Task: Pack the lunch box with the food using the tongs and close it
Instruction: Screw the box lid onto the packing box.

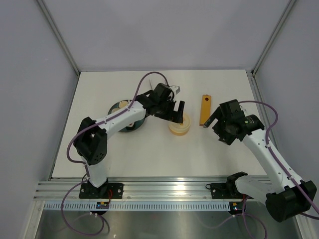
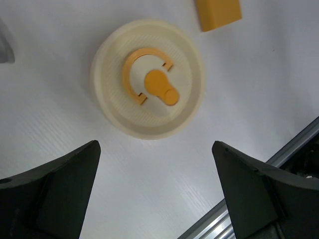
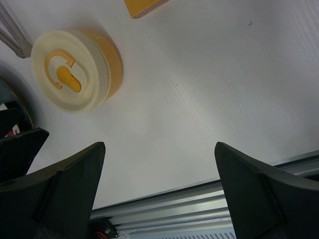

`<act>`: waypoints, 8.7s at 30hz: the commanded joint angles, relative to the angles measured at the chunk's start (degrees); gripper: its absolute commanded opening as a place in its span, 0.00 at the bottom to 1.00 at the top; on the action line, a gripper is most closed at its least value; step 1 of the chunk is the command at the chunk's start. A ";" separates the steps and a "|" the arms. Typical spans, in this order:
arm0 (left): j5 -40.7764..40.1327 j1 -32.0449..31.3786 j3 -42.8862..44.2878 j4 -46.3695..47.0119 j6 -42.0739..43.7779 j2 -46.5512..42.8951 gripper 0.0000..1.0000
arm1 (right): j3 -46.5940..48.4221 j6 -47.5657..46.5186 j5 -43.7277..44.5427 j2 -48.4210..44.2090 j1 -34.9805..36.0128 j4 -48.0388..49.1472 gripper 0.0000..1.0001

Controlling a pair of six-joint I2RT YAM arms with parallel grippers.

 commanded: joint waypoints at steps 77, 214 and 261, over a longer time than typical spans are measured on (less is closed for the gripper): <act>-8.36 -0.78 5.21 -3.48 1.18 -6.02 0.64 | 12.23 -19.93 0.18 18.05 10.29 2.80 0.86; 8.29 6.89 -7.12 11.47 -7.26 6.97 0.39 | 9.35 -22.32 -9.73 32.52 6.64 28.10 0.00; 6.97 5.04 -22.15 23.16 -12.72 -7.61 0.00 | 13.31 -16.34 1.78 25.76 24.83 12.11 0.32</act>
